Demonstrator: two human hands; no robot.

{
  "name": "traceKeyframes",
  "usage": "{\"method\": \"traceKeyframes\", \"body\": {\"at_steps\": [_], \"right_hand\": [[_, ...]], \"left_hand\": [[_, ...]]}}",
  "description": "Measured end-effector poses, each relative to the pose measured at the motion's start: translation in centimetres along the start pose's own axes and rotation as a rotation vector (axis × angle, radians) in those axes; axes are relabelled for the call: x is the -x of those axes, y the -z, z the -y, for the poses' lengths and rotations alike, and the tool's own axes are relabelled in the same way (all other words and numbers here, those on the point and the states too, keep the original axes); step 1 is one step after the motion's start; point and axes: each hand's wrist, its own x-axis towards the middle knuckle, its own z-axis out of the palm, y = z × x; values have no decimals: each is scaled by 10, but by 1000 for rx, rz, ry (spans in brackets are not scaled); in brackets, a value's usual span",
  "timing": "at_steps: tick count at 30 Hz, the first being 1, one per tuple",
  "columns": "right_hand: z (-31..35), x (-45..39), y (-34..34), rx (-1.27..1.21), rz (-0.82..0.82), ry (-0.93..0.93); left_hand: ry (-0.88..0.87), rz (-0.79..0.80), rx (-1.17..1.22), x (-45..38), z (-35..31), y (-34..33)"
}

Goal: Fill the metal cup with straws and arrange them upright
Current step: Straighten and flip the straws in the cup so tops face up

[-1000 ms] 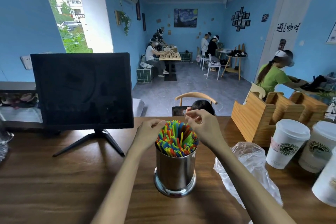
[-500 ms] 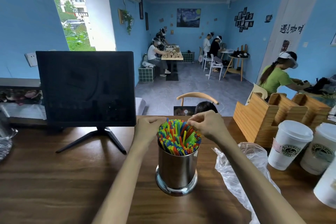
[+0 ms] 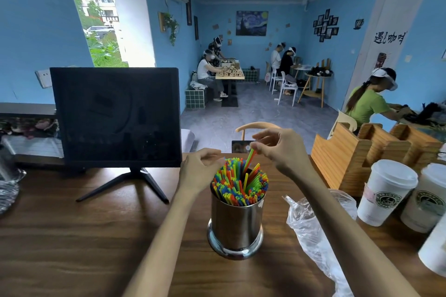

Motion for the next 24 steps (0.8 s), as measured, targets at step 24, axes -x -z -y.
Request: {"method": "traceKeyframes", "body": {"at_steps": [24], "right_hand": [[-8, 0, 3, -1016, -577, -333]], "left_hand": [[25, 250, 489, 12, -32, 22]]}}
